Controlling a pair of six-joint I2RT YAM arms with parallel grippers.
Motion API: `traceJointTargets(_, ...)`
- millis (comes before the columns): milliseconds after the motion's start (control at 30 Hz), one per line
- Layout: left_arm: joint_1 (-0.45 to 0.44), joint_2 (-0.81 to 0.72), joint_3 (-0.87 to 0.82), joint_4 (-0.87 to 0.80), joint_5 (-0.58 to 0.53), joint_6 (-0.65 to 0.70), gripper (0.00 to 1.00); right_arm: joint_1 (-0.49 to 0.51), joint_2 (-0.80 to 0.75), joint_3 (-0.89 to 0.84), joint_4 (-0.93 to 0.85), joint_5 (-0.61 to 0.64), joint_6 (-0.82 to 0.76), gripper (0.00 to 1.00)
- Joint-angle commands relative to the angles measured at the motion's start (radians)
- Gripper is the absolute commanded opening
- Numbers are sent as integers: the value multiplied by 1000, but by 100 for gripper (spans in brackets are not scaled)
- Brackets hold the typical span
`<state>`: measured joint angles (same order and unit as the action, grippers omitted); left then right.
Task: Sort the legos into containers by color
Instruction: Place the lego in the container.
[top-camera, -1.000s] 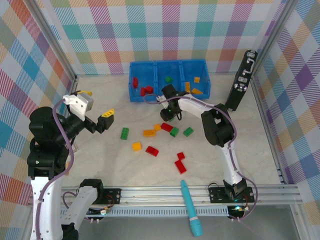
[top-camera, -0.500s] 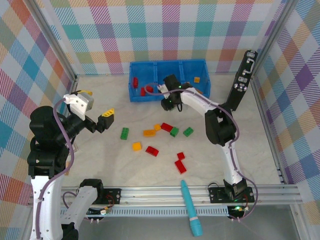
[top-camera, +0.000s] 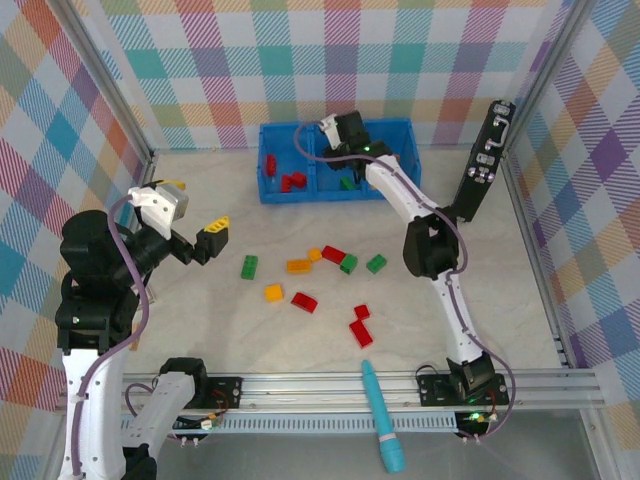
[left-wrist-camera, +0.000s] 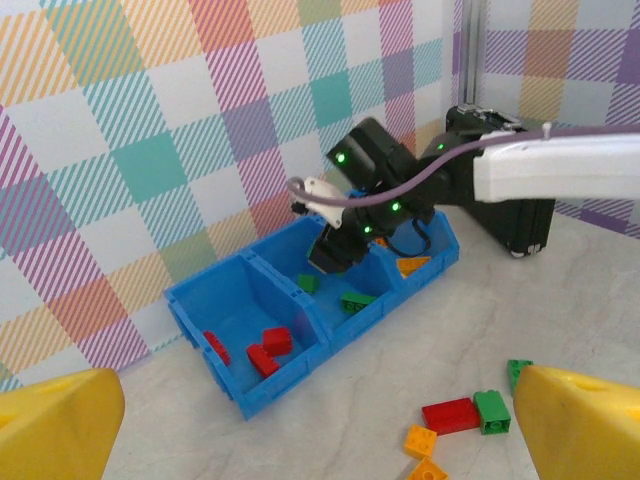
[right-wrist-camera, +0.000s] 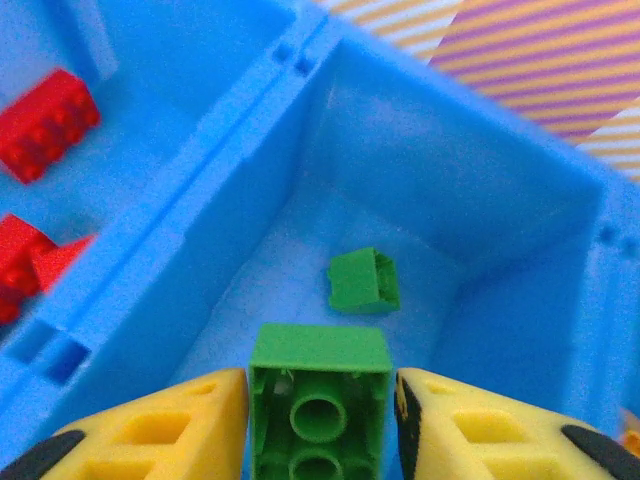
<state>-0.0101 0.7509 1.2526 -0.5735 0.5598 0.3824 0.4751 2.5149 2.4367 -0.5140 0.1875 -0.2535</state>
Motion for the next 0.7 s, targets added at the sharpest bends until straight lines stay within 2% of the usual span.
traceJointTargets(0,18,9,10,8,12,-4,100,3,24,24,-3,4,-15,48)
traceJointTargets(133,18,7,6,11,17,-4,100,3,-8,-22,26,2,-9,53)
traceJointTargets(333,18,5,8,11,20,-5,100,3,-114,-133,64,1,12,52)
traceJointTargets(467,18,0,6,14,22,-7,100,7,-221,-207,-3,27,53,52)
traceJointTargets(533,18,1,6,16,26,-8,100,6,-290,-258,-72,64,117,51)
traceJointTargets(667,18,7,5,21,37,-14,100,7,-453,-422,-248,120,364,51)
